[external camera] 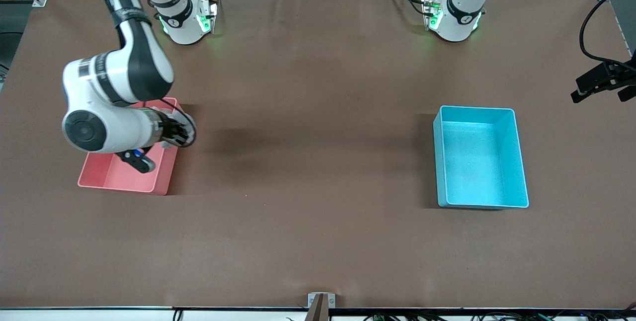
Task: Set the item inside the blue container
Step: 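Lift the plush out of the pink box and carry it toward the table middle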
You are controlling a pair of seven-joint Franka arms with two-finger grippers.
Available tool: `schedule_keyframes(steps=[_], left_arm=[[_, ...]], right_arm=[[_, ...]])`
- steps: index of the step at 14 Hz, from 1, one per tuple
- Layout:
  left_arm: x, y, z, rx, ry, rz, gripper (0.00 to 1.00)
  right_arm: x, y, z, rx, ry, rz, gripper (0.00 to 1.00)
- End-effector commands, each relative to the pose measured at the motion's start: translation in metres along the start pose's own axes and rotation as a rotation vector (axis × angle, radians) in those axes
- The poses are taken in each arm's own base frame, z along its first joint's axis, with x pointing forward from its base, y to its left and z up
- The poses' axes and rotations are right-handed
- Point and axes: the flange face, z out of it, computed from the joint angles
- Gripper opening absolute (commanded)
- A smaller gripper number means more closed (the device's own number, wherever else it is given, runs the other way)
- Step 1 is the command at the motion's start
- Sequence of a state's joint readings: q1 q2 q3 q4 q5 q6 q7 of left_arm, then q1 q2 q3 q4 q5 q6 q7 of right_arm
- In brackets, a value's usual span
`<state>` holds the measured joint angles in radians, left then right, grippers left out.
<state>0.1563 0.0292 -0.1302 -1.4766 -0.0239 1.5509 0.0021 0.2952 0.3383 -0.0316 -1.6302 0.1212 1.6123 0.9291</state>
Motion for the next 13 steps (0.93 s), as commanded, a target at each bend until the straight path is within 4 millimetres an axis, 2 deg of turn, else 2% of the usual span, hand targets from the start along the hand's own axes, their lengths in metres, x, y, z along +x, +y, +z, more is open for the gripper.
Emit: schedule_keyframes(steps=[1,3,5,7,10,13], left_arm=[[0.000,0.000,-0.005,-0.002,0.013,-0.006,1.00],[0.000,-0.001,-0.004,-0.002,0.012,-0.009,1.00],[0.001,-0.001,-0.003,-0.004,0.009,-0.014,1.00],[0.002,-0.002,0.000,-0.003,0.004,-0.014,1.00],[0.003,0.001,0.004,-0.014,-0.004,-0.010,1.00],[0.010,0.006,0.023,-0.020,-0.042,0.001,1.00]], right_arm=[[-0.038,-0.046,0.003,0.086,0.017,0.039,0.00],[-0.060,-0.073,0.005,0.157,0.066,0.076,0.00],[-0.089,-0.107,0.022,0.199,0.097,0.109,0.00],[-0.115,-0.140,0.050,0.234,0.119,0.153,0.00],[-0.142,-0.190,0.093,0.251,0.131,0.201,0.01],[-0.171,-0.232,0.124,0.336,0.147,0.254,0.01]])
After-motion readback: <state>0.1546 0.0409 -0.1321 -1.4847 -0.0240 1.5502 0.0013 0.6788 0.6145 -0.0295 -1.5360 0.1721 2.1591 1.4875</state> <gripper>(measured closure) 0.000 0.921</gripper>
